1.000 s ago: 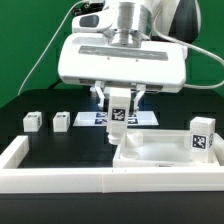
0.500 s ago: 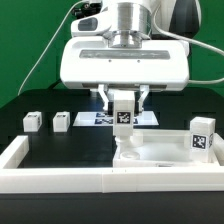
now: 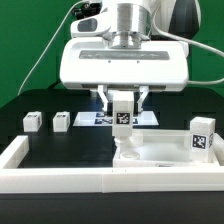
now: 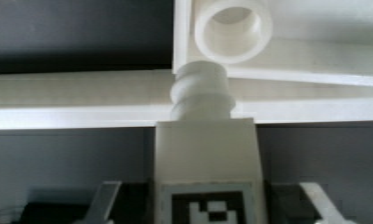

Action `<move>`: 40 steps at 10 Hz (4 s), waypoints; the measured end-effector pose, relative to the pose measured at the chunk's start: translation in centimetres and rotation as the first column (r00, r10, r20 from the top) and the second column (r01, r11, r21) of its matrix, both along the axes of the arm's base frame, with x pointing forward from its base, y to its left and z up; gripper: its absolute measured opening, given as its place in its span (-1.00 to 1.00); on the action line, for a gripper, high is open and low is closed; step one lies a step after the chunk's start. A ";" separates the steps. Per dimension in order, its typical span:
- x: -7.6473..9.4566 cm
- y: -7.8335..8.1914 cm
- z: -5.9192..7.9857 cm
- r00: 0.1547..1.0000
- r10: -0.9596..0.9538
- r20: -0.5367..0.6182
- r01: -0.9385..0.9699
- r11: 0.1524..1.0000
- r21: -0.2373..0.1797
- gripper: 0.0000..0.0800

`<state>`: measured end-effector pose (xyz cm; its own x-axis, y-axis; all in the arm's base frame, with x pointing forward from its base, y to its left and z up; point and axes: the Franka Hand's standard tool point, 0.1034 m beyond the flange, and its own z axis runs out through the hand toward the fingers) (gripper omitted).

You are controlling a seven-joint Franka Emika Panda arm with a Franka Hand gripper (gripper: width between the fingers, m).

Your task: Assemble square table

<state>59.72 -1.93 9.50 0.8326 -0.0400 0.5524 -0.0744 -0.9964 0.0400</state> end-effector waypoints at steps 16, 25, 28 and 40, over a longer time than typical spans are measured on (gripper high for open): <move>-1.8 0.4 -3.1 1.000 0.005 -0.027 -0.006 1.000 -0.007 -0.27; -1.7 -0.4 -3.1 0.999 -0.006 -0.035 0.006 1.000 0.001 -0.27; -1.8 -0.3 -3.4 0.998 -0.005 -0.059 0.006 1.000 0.007 -0.27; -1.5 -0.5 -0.9 0.990 0.000 -0.142 0.007 0.999 0.043 0.62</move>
Offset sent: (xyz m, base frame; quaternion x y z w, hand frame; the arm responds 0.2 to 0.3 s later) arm 0.0009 0.0100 -0.0047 0.0010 0.0202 0.0076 0.9998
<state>58.23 -2.39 8.61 0.9023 -0.0645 0.4263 -0.0746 -0.9972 0.0069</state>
